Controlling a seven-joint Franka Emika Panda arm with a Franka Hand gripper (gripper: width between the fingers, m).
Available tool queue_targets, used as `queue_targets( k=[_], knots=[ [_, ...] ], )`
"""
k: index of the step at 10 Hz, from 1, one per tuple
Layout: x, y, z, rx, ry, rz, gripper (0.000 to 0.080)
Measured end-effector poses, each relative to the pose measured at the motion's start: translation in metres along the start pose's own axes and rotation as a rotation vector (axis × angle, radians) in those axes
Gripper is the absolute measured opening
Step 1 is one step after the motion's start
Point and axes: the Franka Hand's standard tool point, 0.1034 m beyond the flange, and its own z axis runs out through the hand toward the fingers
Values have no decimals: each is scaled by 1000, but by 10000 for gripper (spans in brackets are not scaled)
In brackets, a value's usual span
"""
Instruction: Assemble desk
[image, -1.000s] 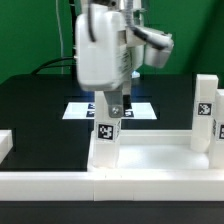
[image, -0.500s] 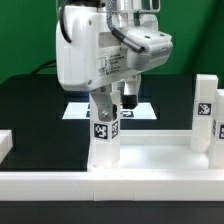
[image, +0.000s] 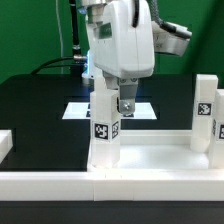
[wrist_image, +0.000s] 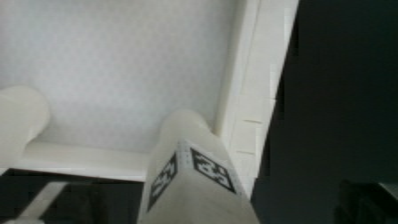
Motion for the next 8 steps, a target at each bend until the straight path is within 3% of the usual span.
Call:
queue_targets(
  k=[2,5,8],
  knots=[
    [1,0,0,-1,0,-163,649],
    [6,6,4,-51,-4,-673,649],
    [11,-1,-2,-42,-7,-780,649]
  ],
)
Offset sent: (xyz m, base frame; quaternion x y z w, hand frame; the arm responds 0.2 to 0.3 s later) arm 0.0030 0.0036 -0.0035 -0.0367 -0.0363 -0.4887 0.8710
